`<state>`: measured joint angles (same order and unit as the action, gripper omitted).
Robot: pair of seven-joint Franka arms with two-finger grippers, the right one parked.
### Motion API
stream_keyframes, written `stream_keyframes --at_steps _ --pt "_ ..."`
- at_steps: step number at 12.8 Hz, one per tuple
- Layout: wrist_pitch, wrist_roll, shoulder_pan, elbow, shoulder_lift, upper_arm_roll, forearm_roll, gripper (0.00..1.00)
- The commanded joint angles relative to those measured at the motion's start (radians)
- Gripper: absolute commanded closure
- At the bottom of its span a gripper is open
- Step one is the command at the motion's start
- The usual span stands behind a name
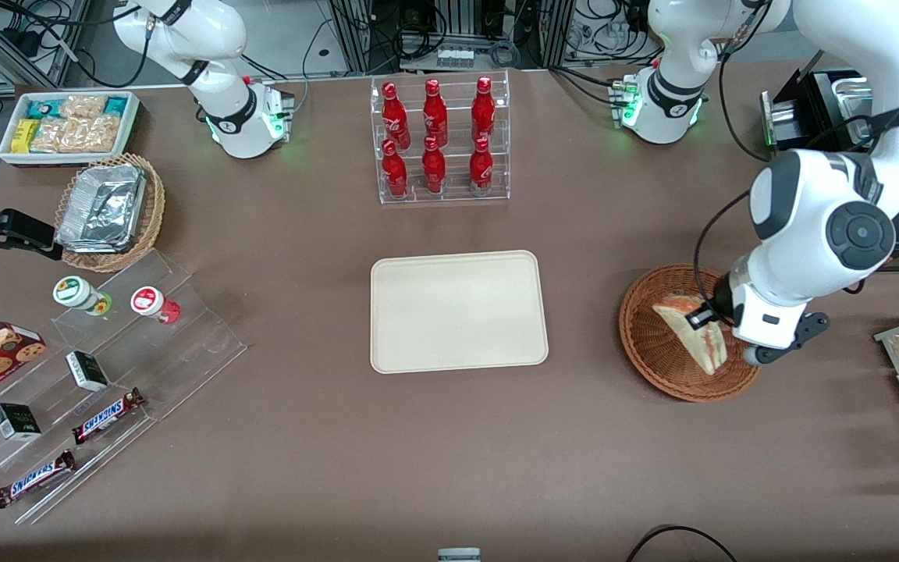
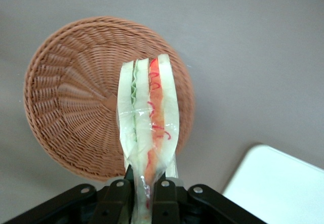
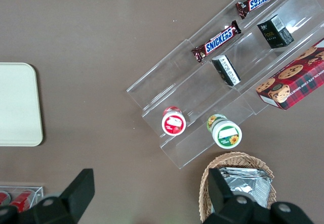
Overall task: Place sandwich from basket to tray
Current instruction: 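Carry the held sandwich with the left gripper over the cream tray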
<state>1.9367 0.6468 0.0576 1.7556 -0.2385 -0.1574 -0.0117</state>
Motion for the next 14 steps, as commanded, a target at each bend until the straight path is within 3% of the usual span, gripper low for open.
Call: stream_keyframes --at_steps 1,6,14 --pt "-0.103 0.017 0.106 -0.158 -0.071 0.002 0.009 1.0" --pt "-0.096 0.022 0.336 -0.221 -0.157 0.001 -0.002 1.0" --pt "0.048 0.132 0.576 -0.275 -0.349 0.002 0.013 1.0"
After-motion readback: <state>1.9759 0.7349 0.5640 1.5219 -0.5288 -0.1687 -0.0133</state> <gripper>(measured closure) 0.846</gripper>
